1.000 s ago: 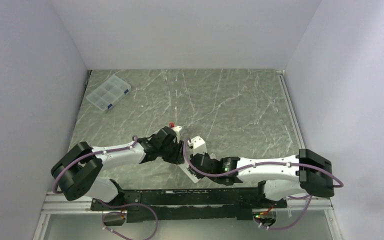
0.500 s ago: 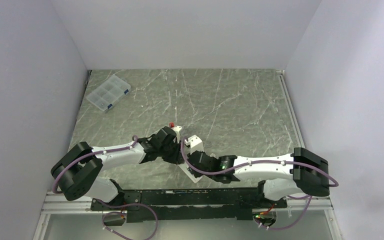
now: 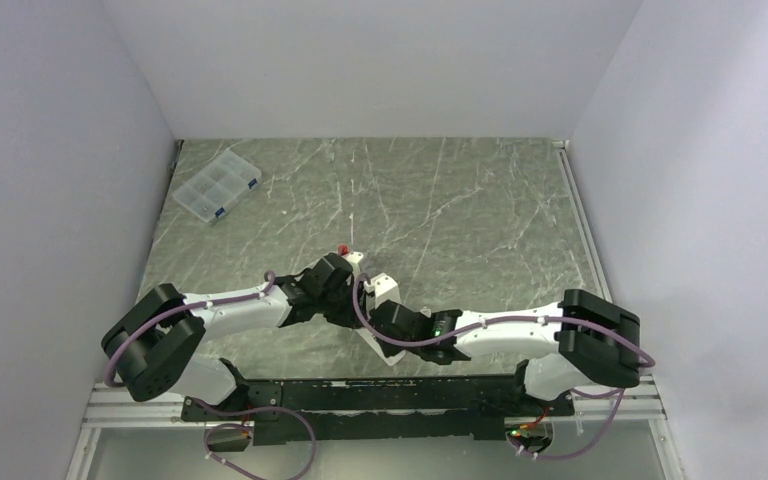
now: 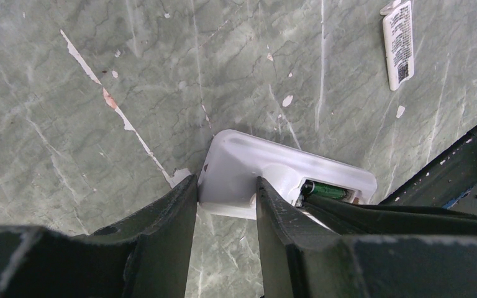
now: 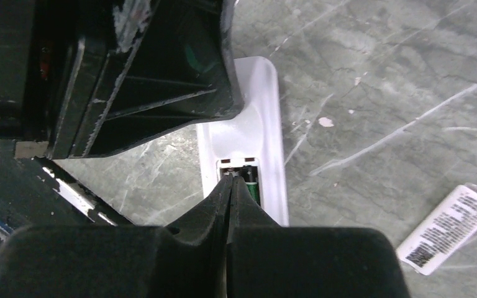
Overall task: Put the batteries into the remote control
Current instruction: Load the battery into the remote control.
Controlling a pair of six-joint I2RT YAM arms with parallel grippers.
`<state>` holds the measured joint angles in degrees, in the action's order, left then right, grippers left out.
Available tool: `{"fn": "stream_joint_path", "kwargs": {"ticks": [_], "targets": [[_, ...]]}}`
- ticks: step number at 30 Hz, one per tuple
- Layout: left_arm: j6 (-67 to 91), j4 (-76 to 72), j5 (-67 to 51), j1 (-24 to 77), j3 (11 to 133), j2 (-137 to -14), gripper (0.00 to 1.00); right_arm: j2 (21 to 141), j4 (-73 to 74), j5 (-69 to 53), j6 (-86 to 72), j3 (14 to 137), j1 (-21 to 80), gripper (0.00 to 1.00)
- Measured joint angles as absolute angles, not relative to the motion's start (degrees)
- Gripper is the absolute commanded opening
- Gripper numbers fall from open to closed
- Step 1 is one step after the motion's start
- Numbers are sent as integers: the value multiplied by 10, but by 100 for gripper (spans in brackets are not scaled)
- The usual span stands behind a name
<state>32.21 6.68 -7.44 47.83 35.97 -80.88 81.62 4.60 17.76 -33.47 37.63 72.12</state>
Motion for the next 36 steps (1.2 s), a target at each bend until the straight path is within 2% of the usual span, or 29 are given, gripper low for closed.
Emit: {"fn": "stream_joint_path", "kwargs": {"ticks": [13, 26, 29, 33, 36], "targets": [[322, 67, -74, 478, 359, -809, 42, 810, -4, 174, -366, 341, 722, 0], [322, 67, -74, 478, 359, -809, 42, 777, 48, 183, -361, 347, 722, 1], [322, 67, -74, 478, 359, -809, 42, 754, 70, 199, -358, 347, 722, 12], [322, 67, -74, 478, 359, -809, 43, 721, 87, 219, -355, 348, 720, 35], [322, 67, -74, 478, 359, -809, 45, 688, 100, 234, -357, 347, 715, 44]]}}
